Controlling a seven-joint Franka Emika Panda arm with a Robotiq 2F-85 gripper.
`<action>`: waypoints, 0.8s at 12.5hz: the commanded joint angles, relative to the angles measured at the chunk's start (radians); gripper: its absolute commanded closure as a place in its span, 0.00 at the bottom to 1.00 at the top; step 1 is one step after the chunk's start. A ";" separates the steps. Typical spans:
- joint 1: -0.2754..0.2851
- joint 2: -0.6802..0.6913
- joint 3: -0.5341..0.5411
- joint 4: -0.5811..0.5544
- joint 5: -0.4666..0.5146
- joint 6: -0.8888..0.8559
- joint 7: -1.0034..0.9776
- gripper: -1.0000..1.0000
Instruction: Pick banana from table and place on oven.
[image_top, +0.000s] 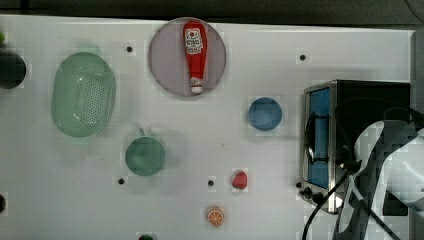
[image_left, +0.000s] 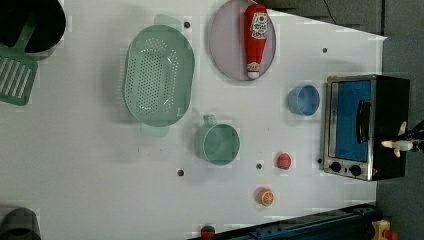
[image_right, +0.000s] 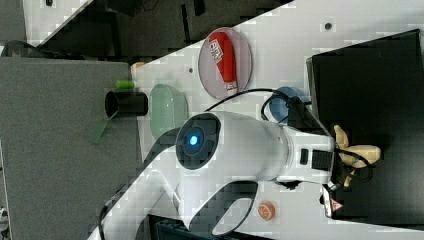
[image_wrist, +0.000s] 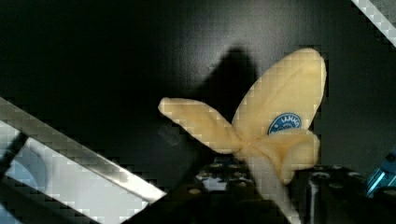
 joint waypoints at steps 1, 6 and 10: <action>0.046 -0.036 0.015 0.082 0.004 0.069 -0.140 0.51; 0.049 -0.037 0.020 0.087 0.002 0.072 -0.148 0.00; 0.104 -0.150 0.099 0.108 0.005 -0.104 -0.121 0.00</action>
